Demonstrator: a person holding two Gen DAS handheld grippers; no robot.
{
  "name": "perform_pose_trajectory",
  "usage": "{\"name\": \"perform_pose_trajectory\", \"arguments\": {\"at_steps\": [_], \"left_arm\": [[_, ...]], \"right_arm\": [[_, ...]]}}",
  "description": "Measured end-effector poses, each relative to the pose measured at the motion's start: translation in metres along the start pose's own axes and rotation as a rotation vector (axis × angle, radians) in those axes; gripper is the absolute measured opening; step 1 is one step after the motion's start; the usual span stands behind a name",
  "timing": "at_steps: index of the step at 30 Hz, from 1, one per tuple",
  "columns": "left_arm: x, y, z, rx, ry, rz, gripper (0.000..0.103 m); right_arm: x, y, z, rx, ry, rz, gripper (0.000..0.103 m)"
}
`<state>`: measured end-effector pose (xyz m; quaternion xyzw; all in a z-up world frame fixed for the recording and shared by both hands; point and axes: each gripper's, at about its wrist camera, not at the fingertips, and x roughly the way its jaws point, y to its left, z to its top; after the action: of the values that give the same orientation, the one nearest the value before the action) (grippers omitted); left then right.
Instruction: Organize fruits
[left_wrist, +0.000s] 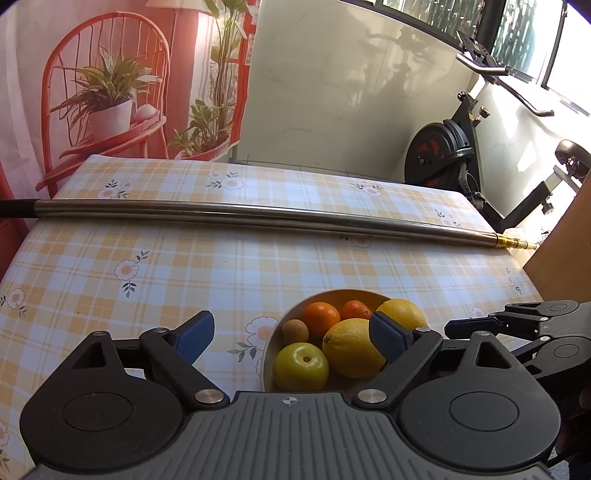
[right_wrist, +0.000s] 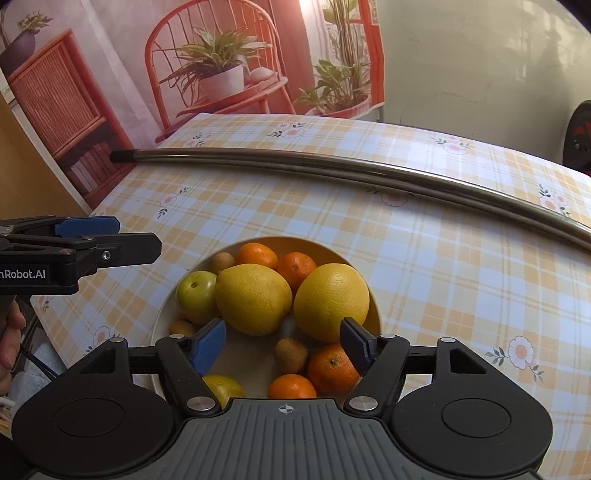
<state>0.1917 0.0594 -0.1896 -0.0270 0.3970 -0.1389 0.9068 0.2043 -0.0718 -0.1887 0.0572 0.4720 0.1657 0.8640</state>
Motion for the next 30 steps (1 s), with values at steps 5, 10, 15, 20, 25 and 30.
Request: {"name": "perform_pose_trajectory", "arguments": {"at_steps": [5,10,15,20,25,30], "left_arm": [[0.001,0.001,-0.001,-0.028,0.015,-0.020,0.099],[-0.003,-0.001,0.000,-0.026,-0.001,-0.007,0.103],[-0.010,-0.005,0.005,-0.021,-0.016,-0.007,0.103],[-0.032,-0.014,0.022,0.006,-0.084,-0.013,0.103],[-0.067,-0.027,0.045,0.031,-0.202,-0.012,0.103],[-0.102,-0.043,0.066,0.054,-0.321,-0.016,0.103]], "right_arm": [[-0.006,-0.005,-0.001,0.022,-0.019,0.007,0.095],[-0.011,-0.010,-0.002,0.045,-0.036,0.004,0.102],[-0.019,-0.014,-0.002,0.070,-0.065,-0.003,0.103],[-0.037,-0.018,0.004,0.097,-0.119,-0.033,0.103],[-0.075,-0.020,0.021,0.115,-0.224,-0.057,0.103],[-0.120,-0.018,0.044,0.108,-0.328,-0.124,0.103]]}}
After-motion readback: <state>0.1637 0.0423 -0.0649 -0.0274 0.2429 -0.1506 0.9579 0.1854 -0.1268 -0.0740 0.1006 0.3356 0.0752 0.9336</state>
